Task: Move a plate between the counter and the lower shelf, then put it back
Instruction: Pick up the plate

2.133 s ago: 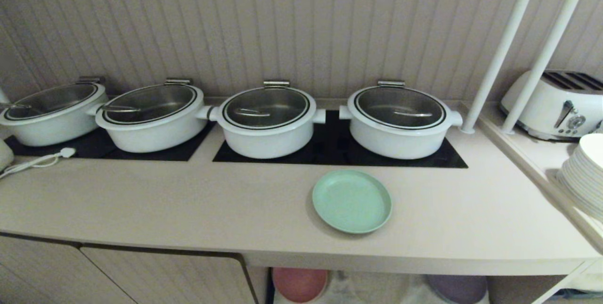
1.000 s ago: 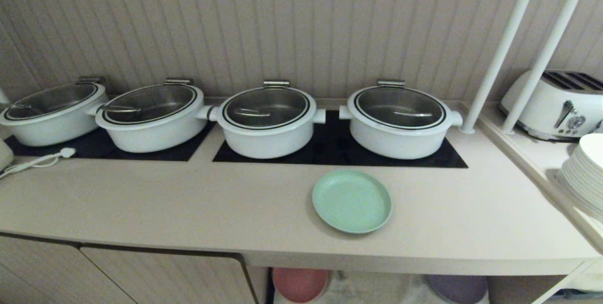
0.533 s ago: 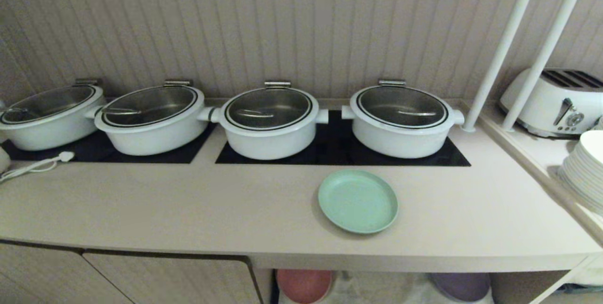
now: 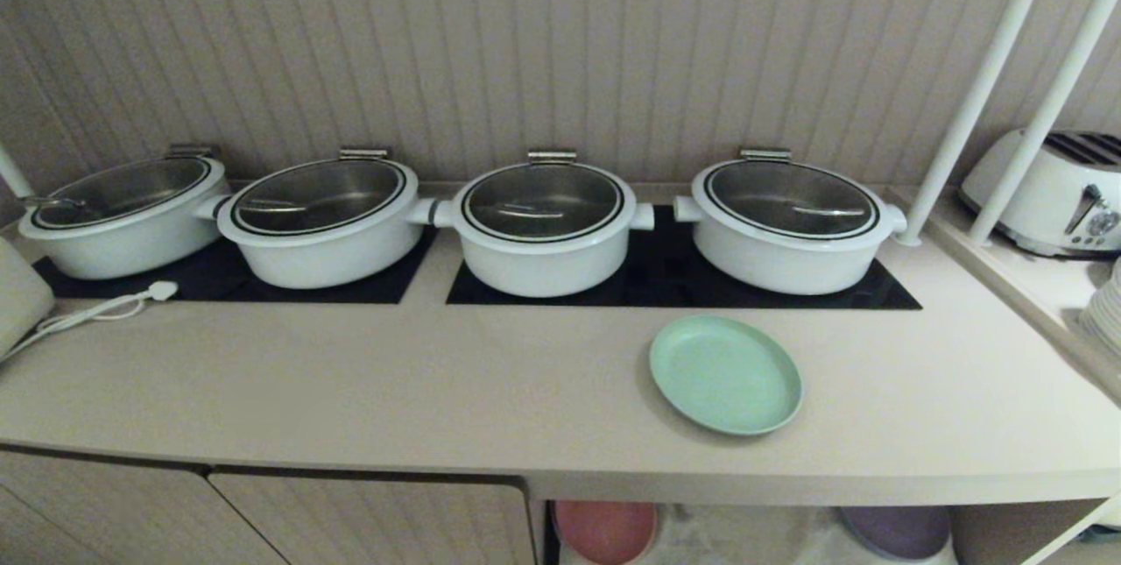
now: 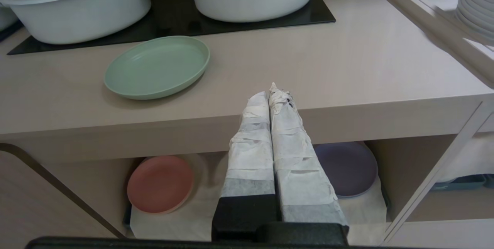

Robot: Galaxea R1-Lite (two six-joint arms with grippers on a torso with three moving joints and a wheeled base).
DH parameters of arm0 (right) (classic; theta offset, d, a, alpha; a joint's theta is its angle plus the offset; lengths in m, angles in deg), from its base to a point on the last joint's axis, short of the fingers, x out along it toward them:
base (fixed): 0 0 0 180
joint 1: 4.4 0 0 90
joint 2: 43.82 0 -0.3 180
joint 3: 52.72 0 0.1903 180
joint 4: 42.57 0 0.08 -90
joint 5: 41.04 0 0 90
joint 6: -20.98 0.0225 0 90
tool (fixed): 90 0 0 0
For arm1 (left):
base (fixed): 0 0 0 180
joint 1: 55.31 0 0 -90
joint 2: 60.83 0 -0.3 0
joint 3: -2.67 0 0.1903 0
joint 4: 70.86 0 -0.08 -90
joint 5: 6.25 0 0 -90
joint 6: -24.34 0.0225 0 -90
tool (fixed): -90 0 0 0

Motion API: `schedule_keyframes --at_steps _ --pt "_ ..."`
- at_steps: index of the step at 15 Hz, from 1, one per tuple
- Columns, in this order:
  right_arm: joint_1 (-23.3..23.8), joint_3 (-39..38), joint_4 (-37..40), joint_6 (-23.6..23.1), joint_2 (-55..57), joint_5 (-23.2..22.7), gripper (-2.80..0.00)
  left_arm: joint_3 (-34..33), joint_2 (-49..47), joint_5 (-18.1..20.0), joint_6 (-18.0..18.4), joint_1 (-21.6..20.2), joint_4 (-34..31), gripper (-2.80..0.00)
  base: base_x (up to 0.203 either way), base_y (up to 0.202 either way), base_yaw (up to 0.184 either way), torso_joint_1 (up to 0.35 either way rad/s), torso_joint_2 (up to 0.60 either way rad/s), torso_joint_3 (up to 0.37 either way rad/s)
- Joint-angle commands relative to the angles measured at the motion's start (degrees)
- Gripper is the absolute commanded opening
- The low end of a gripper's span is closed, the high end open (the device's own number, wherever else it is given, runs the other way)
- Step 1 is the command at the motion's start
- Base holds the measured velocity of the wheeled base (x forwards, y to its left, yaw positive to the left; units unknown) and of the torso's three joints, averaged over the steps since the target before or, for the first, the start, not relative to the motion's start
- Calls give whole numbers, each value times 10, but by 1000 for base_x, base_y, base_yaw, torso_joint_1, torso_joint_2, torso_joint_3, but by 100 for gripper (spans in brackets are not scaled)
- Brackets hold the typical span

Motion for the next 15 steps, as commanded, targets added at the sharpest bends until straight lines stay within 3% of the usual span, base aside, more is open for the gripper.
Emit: schedule_keyframes --at_steps 1,11,15 --pt "0 0 0 0 0 0 -280 0 0 0 0 0 0 -280 0 0 0 0 0 0" --pt "0 0 -1 -2 0 -1 -280 0 0 0 0 0 0 -280 0 0 0 0 0 0" --pt "0 13 -10 -24 0 -10 -280 0 0 0 -1 0 0 -280 0 0 0 0 0 0"
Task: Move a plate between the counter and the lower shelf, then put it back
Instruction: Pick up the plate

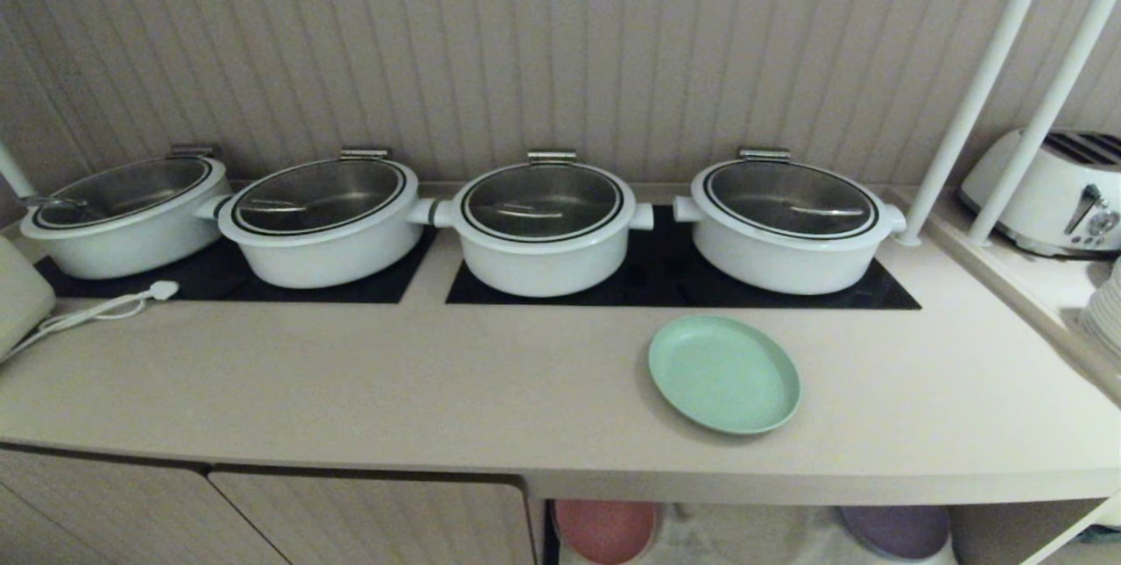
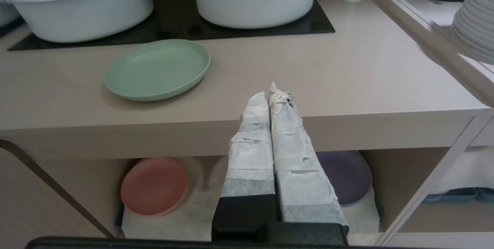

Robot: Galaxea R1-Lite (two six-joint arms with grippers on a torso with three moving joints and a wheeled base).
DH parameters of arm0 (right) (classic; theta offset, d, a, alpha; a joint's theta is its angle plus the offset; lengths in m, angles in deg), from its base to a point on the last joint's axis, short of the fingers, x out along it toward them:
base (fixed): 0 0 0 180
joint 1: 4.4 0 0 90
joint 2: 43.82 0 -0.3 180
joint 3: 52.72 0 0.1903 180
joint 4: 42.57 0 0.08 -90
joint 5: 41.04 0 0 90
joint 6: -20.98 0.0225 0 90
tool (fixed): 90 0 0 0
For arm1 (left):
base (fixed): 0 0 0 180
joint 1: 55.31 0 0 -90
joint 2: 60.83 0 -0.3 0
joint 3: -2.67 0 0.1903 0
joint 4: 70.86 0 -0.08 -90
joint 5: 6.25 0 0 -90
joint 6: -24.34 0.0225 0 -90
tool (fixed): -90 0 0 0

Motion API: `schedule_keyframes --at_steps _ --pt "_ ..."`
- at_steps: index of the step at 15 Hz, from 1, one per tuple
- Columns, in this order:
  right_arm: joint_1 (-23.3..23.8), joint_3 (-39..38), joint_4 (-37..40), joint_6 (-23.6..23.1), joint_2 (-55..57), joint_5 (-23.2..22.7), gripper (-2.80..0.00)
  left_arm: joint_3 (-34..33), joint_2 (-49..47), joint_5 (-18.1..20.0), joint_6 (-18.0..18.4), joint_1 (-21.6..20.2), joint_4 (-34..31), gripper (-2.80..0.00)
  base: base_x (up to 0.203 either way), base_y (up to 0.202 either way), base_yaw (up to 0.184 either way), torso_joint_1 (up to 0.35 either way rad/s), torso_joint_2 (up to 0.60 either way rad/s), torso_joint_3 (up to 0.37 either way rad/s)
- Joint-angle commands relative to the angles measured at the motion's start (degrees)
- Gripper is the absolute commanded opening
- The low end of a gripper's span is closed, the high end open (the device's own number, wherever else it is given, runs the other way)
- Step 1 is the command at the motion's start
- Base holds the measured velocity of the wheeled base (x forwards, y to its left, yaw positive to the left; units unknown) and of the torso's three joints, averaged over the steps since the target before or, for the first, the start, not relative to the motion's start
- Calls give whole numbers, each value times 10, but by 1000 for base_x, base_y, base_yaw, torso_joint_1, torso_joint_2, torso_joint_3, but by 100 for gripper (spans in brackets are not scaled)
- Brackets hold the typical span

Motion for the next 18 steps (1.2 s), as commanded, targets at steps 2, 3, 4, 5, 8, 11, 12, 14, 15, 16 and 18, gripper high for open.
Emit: schedule_keyframes --at_steps 2,3,4,5,8,11,12,14,15,16,18 --pt "0 35 11 0 0 -8 -280 0 0 0 0 0 0 -280 0 0 0 0 0 0" --pt "0 52 24 -1 0 -10 -280 0 0 0 0 0 0 -280 0 0 0 0 0 0" --pt "0 73 43 -2 2 -11 -280 0 0 0 0 0 0 -280 0 0 0 0 0 0" --pt "0 96 66 -2 7 -13 -280 0 -1 0 0 0 0 -280 0 0 0 0 0 0" --pt "0 166 112 -3 51 -24 -280 0 0 0 0 0 0 -280 0 0 0 0 0 0" --pt "-2 225 116 -9 146 -34 -280 0 0 0 0 0 0 -280 0 0 0 0 0 0" --pt "-3 252 114 -11 190 -35 -280 0 0 0 0 0 0 -280 0 0 0 0 0 0" --pt "-3 309 114 -15 270 -37 -280 0 0 0 0 0 0 -280 0 0 0 0 0 0" --pt "-3 338 114 -16 313 -37 -280 0 0 0 0 0 0 -280 0 0 0 0 0 0" --pt "-4 364 115 -17 352 -36 -280 0 0 0 0 0 0 -280 0 0 0 0 0 0" --pt "-9 416 121 -19 434 -36 -280 0 0 0 0 0 0 -280 0 0 0 0 0 0"
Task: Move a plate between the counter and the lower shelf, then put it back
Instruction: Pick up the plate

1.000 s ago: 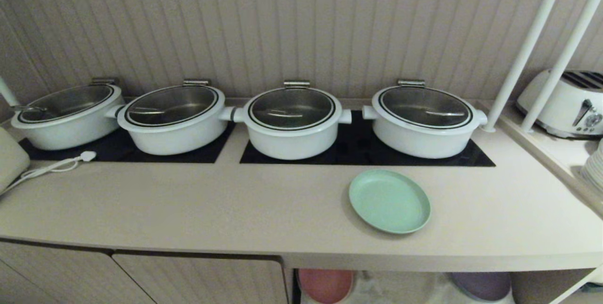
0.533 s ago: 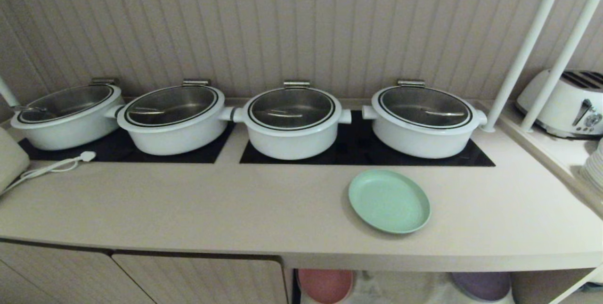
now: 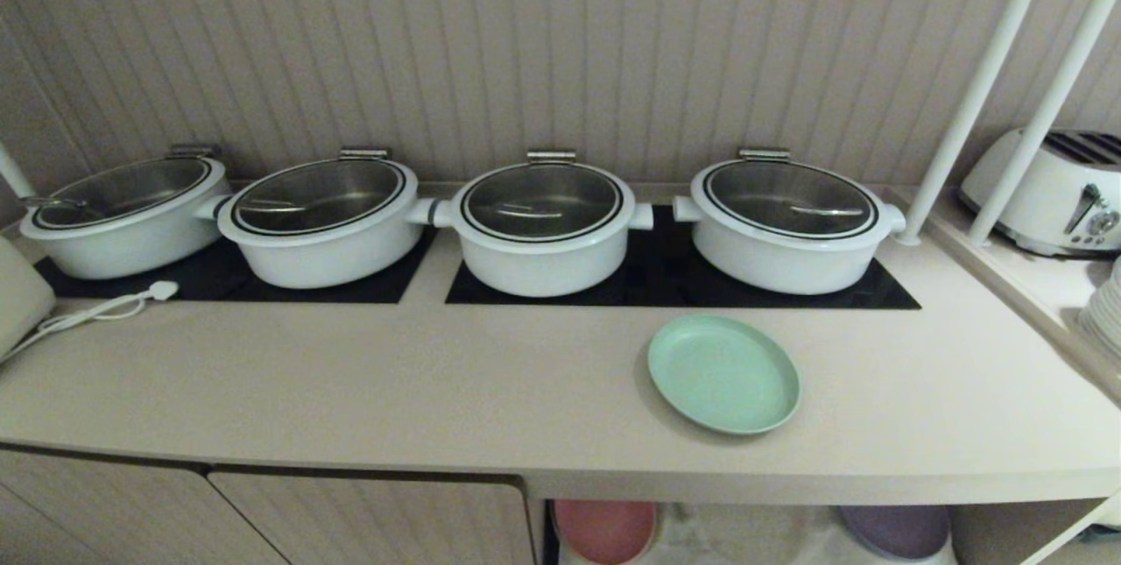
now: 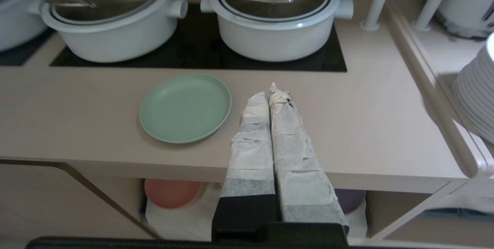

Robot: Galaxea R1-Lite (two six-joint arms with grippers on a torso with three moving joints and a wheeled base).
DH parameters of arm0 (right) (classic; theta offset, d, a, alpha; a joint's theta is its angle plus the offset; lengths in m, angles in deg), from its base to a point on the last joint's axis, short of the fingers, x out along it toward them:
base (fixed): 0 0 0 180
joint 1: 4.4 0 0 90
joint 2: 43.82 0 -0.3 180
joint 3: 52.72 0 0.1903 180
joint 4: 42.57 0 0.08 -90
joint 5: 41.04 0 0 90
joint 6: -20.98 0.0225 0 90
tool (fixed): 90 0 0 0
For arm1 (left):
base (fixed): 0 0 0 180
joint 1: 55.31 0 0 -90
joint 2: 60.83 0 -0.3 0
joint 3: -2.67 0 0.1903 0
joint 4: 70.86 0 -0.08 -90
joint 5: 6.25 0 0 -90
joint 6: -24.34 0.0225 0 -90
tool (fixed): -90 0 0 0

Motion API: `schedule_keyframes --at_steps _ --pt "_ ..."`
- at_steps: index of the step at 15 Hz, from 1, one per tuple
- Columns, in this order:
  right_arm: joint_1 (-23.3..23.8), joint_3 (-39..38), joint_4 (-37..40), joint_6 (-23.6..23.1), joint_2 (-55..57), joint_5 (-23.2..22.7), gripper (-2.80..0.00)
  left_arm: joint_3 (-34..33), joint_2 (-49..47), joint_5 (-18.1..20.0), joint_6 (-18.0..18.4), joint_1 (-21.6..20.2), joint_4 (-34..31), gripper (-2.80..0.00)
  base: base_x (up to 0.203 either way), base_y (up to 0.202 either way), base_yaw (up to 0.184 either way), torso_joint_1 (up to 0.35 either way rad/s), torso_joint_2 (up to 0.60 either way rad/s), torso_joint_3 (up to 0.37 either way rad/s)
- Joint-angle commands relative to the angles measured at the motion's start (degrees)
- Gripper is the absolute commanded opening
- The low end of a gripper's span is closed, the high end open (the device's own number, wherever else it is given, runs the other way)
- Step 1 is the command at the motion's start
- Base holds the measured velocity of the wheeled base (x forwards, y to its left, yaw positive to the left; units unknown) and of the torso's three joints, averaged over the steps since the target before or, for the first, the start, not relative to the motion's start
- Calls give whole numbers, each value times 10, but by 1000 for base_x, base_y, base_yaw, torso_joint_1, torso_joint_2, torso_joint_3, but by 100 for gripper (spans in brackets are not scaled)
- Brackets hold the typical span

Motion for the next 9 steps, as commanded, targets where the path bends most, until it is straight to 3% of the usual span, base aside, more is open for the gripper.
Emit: schedule_keyframes --at_steps 1,5,9 --pt "-6 48 8 -1 124 0 -280 0 0 0 1 0 0 -280 0 0 0 0 0 0" --pt "-14 131 42 -17 284 2 -280 0 -1 0 0 0 0 -280 0 0 0 0 0 0" --pt "-41 219 154 -66 429 0 -280 0 0 0 0 0 0 -280 0 0 0 0 0 0"
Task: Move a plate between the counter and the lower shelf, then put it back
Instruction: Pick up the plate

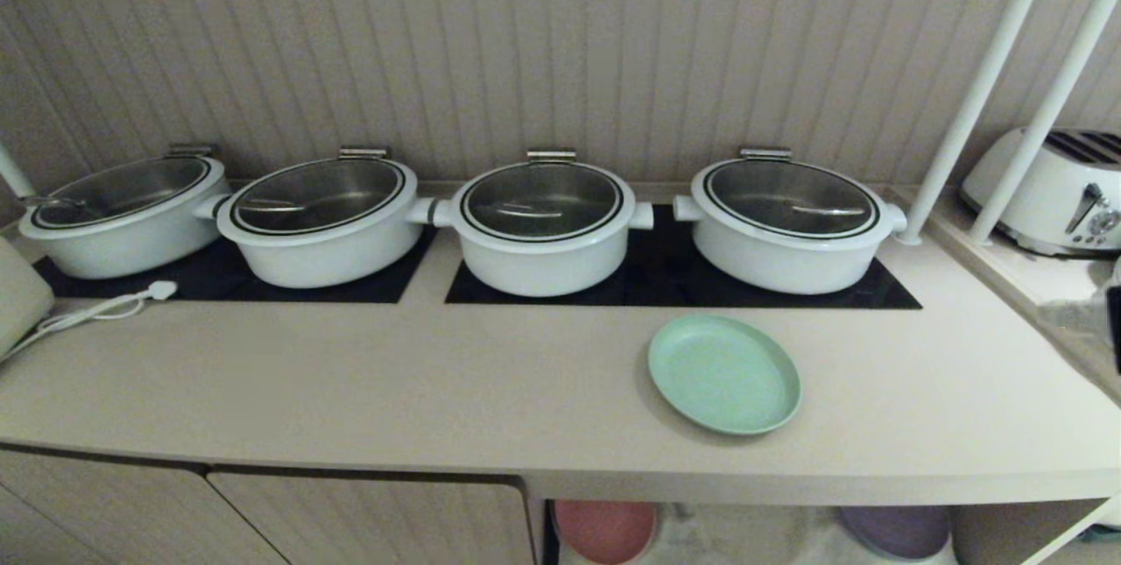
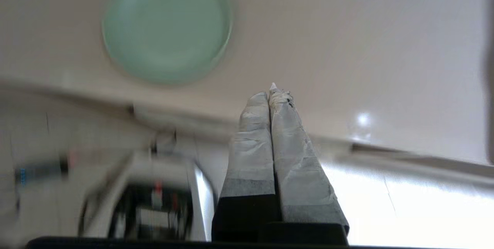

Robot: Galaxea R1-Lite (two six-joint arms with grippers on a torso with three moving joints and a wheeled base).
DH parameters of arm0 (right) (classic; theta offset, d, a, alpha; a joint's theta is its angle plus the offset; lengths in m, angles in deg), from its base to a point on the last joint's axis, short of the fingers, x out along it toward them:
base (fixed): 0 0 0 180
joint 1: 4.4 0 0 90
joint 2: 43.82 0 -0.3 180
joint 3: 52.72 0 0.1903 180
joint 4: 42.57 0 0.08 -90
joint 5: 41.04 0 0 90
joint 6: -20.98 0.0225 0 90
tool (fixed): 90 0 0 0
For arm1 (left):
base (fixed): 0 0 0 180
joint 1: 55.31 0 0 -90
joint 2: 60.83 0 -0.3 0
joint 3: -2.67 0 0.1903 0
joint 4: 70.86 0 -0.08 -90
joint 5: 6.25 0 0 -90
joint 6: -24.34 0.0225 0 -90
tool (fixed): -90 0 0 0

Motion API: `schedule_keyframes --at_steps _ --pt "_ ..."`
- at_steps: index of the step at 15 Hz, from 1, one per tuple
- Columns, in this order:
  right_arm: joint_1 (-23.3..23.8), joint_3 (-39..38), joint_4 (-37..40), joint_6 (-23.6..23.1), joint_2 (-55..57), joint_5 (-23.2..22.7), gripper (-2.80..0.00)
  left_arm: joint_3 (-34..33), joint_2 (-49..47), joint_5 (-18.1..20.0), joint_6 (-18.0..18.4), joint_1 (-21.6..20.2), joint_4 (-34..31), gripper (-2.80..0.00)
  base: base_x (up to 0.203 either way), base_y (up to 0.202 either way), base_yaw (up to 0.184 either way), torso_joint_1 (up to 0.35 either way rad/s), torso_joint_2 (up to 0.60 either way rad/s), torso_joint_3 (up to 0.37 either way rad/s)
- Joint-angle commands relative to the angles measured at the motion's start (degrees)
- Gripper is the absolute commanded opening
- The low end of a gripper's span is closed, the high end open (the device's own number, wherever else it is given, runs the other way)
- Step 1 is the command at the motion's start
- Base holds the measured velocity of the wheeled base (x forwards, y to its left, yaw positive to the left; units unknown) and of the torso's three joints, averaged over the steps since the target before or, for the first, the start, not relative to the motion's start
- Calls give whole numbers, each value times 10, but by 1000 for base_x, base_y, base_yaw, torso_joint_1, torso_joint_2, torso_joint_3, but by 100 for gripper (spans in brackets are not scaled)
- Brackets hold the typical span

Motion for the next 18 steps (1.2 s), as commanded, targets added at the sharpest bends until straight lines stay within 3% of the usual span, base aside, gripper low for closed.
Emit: schedule_keyframes --at_steps 1,6,11,18 --pt "-27 34 25 -8 106 0 -280 0 0 0 0 0 0 -280 0 0 0 0 0 0" --pt "-83 119 75 -10 258 5 -280 0 0 0 0 0 0 -280 0 0 0 0 0 0" --pt "-110 237 190 4 378 62 -280 0 0 0 0 0 0 -280 0 0 0 0 0 0" --pt "-127 398 259 117 526 62 -280 0 -1 0 0 0 0 -280 0 0 0 0 0 0"
